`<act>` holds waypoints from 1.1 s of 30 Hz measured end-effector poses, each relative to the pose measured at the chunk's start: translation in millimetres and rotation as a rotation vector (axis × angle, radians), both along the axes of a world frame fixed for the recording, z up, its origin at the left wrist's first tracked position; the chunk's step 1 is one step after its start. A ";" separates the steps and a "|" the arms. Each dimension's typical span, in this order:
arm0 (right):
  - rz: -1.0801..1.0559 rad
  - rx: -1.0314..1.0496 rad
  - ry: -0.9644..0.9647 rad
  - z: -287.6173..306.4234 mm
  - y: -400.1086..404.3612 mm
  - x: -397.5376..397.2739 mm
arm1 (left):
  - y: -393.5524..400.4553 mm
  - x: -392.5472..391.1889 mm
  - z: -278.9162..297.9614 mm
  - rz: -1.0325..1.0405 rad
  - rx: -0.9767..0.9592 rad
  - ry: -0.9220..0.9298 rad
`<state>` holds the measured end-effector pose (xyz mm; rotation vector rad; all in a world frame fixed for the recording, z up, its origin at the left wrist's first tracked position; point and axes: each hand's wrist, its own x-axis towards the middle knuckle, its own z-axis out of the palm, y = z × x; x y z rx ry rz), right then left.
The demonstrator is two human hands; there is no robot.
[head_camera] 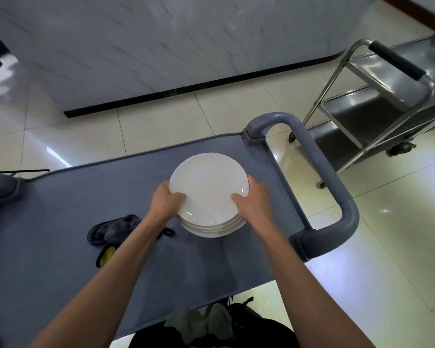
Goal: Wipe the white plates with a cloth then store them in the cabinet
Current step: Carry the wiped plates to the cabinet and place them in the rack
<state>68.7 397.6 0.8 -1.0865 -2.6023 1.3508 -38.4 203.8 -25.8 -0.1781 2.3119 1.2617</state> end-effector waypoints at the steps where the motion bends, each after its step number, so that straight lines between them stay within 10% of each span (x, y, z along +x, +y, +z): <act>1: 0.002 0.003 -0.003 -1.0 -0.6 0.0 | -0.5 0.0 0.2 0.003 -0.001 -0.001; 33: -0.218 -0.172 0.254 20.1 -9.9 30.2 | 9.3 25.8 32.0 -0.170 0.203 0.181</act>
